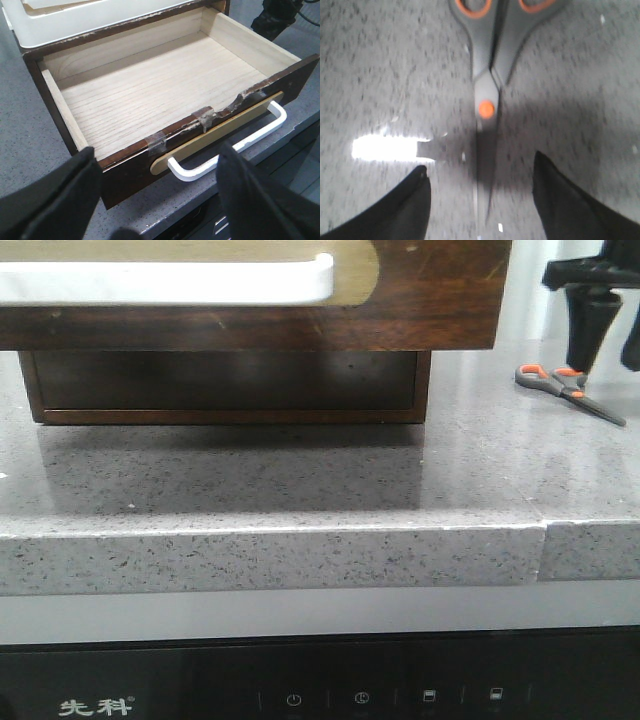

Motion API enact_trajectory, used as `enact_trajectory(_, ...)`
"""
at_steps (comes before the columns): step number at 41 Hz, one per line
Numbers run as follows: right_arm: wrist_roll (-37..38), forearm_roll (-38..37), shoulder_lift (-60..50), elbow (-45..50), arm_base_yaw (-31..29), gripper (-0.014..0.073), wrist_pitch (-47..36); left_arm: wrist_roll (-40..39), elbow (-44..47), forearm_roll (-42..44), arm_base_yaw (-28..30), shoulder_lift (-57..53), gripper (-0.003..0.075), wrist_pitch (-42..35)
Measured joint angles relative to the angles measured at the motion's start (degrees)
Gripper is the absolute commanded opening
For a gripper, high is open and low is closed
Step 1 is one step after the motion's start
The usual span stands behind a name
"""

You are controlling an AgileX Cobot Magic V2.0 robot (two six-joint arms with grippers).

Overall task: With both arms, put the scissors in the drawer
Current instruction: 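Lower the right gripper and grasp the scissors at the pivot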

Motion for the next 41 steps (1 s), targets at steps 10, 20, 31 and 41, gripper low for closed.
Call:
enact_trajectory(10, -0.35, 0.09, 4.84, -3.56, 0.0, 0.047, -0.33, 0.04, 0.0, 0.0, 0.0, 0.0, 0.0471, 0.0)
enact_trajectory(20, -0.82, 0.09, 6.37, -4.14, 0.0, 0.0468, -1.29, 0.04, 0.0, 0.0, 0.0, 0.0, 0.0471, 0.0)
enact_trajectory(31, -0.82, 0.09, 7.28, -4.26, 0.0, 0.0462, -1.48, 0.04, 0.0, 0.0, 0.0, 0.0, 0.0471, 0.0)
enact_trajectory(41, -0.91, -0.98, 7.63, -4.53, 0.0, 0.0152, -1.27, 0.04, 0.0, 0.0, 0.0, 0.0, 0.0471, 0.0)
